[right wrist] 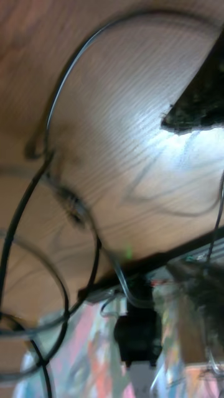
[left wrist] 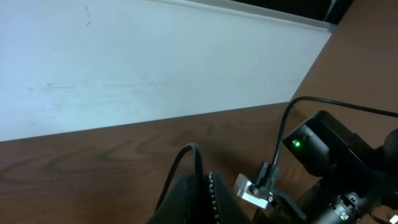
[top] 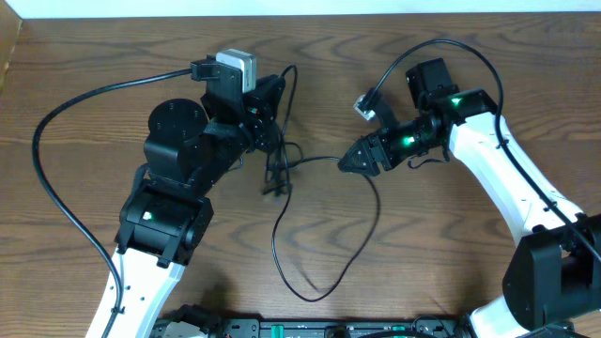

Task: Untangle cables
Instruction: 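Bring the right gripper to the black cable and grasp a strand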

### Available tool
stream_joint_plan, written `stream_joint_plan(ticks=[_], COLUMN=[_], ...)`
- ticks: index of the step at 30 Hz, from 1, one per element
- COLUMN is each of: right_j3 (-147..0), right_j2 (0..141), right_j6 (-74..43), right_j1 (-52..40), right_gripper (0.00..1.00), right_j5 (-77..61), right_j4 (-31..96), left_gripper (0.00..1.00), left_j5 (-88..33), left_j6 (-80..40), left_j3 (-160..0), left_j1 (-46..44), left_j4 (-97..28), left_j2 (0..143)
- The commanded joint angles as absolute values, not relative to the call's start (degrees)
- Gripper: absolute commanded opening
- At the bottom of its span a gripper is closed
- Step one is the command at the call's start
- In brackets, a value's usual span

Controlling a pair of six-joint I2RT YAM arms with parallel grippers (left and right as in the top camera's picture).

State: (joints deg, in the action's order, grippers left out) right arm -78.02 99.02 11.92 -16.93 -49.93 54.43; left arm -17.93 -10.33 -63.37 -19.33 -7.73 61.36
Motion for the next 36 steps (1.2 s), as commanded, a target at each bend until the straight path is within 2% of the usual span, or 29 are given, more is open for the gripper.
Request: stream_joint_plan(ticks=[1, 11, 15, 19, 27, 36], right_j3=[-78.0, -78.0, -78.0, -77.9, -77.3, -75.6], right_j2=[98.5, 98.5, 98.5, 98.6, 98.6, 99.3], right_j6=[14.5, 13.6, 13.2, 5.1, -7.3, -9.4], right_j1=[-17.7, -20.7, -24.1, -26.9, -30.8, -34.0], right_gripper=[0.54, 0.46, 0.48, 0.47, 0.48, 0.5], right_j5=[-54.3, -59.6, -58.8, -50.0, -31.0, -30.9], right_j4=[53.6, 47.3, 43.6, 39.6, 39.2, 34.3], left_gripper=[0.07, 0.07, 0.08, 0.07, 0.08, 0.08], left_j5=[-18.4, -18.8, -18.9, -18.9, -18.9, -18.8], left_j6=[-10.4, -11.3, -11.7, -12.4, -12.4, -12.3], left_j3=[-64.8, -64.8, -64.8, -64.8, -64.8, -64.8], left_j1=[-19.4, -19.4, -19.4, -19.4, -19.4, -19.4], left_j4=[-7.4, -7.6, -7.6, -7.5, -7.6, -8.1], left_j2=[61.1, 61.1, 61.1, 61.1, 61.1, 61.1])
